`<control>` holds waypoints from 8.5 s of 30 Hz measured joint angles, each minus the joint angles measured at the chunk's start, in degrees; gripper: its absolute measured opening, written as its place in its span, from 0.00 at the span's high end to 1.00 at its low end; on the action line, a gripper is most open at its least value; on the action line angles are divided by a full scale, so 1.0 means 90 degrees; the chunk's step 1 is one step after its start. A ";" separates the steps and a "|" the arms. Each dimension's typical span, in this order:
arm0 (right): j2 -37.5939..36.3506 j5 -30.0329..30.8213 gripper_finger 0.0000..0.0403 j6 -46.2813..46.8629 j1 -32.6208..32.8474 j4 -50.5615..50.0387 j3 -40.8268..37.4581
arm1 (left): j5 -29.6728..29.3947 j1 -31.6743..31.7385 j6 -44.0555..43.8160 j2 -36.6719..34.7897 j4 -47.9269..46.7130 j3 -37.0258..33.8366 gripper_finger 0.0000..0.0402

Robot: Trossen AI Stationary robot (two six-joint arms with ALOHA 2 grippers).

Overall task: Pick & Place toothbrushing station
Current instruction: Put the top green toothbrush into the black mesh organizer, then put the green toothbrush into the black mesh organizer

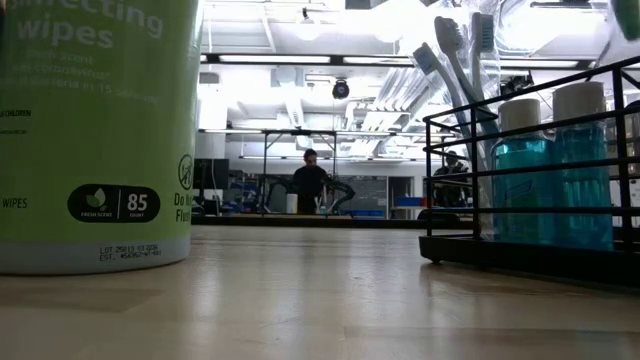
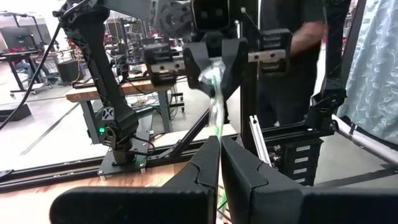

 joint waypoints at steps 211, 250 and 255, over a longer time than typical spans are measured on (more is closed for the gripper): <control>0.0719 -0.1384 0.63 0.0625 -0.0631 0.0984 -0.0007 | -0.1409 -0.4697 -0.7901 0.2225 -0.6338 0.0750 0.68; 0.0716 -0.1631 0.63 0.0670 -0.0631 0.0983 -0.0007 | -0.2023 -0.4658 -0.8007 0.2293 -0.6248 0.0748 1.00; 0.0714 -0.1652 0.63 0.0670 -0.0631 0.0984 -0.0007 | -0.2023 -0.4658 -0.8002 0.2293 -0.6189 0.0748 1.00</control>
